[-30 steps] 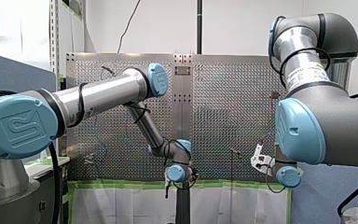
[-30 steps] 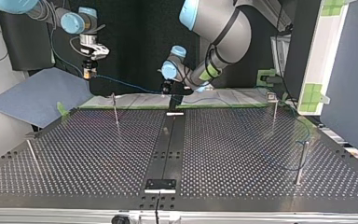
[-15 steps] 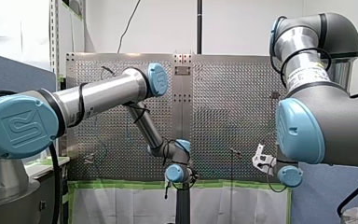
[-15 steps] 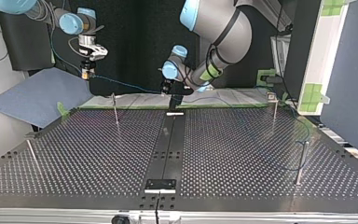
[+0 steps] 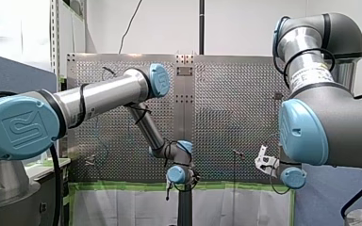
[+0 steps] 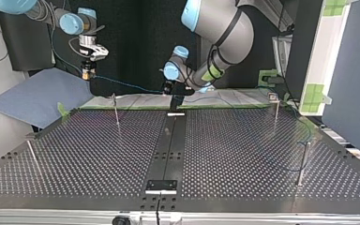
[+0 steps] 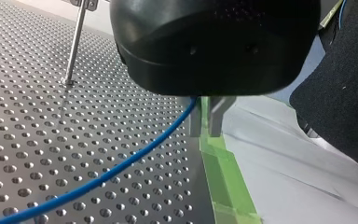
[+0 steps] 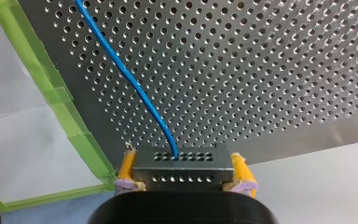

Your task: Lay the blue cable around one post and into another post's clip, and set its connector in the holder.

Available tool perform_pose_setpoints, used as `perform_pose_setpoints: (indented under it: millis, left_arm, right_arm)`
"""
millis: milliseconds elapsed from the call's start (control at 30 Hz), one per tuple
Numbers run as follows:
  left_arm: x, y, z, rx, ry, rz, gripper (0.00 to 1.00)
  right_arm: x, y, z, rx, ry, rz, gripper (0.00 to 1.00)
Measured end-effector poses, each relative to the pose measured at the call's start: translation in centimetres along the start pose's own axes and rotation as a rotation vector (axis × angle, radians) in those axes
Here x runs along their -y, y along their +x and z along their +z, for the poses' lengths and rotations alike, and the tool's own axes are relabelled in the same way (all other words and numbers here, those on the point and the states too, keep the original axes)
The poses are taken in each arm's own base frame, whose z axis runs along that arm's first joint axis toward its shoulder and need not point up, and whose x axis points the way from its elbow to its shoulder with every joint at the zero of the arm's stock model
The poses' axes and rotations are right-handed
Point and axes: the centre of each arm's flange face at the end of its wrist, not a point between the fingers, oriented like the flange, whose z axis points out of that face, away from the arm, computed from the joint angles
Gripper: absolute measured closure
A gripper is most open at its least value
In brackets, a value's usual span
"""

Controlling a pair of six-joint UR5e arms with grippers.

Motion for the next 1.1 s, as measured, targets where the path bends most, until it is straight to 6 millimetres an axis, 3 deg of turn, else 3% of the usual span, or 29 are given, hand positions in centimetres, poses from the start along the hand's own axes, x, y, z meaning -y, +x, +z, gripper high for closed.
perform_pose_setpoints:
  millis: [400, 900, 1100]
  left_arm:
    - [-0.15, -0.02, 0.03, -0.002, -0.002, -0.001, 1.0]
    - [0.36, 0.12, -0.22, -0.011, 0.008, 0.003, 1.0]
    - [0.5, -0.7, -0.43, -0.013, 0.007, 0.008, 1.0]
  right_arm:
    - [-0.01, 0.03, 0.06, 0.0, 0.0, 0.0, 1.0]
    - [-0.09, 0.07, 0.1, -0.002, -0.001, 0.004, 1.0]
    - [-0.45, 0.23, 0.23, -0.005, -0.008, 0.01, 1.0]
